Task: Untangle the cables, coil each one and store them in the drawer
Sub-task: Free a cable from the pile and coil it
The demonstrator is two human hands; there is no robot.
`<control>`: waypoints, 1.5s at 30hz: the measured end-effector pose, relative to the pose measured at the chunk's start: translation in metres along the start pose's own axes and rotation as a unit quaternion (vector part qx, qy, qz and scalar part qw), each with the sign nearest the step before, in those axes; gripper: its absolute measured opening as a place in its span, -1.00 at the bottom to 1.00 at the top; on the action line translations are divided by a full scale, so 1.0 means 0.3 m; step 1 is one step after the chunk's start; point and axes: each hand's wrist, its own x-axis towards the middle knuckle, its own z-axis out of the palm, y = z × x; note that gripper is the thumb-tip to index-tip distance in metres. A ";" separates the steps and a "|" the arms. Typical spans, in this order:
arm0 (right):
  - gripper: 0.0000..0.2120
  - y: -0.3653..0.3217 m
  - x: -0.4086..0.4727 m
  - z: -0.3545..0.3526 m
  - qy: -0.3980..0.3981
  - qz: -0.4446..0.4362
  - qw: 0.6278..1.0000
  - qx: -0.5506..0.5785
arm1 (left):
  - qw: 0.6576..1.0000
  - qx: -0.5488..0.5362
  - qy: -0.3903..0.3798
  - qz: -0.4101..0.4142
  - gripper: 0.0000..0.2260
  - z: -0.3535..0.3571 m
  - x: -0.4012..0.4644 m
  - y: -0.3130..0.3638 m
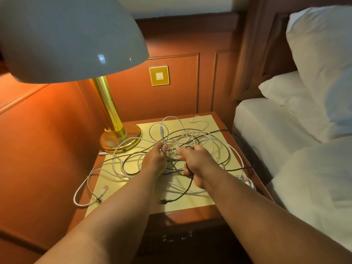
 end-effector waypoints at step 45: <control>-0.67 0.039 -0.050 -0.029 0.048 -0.169 0.964 -0.199 | 0.999 0.047 0.017 0.015 -0.89 0.008 -0.011 0.020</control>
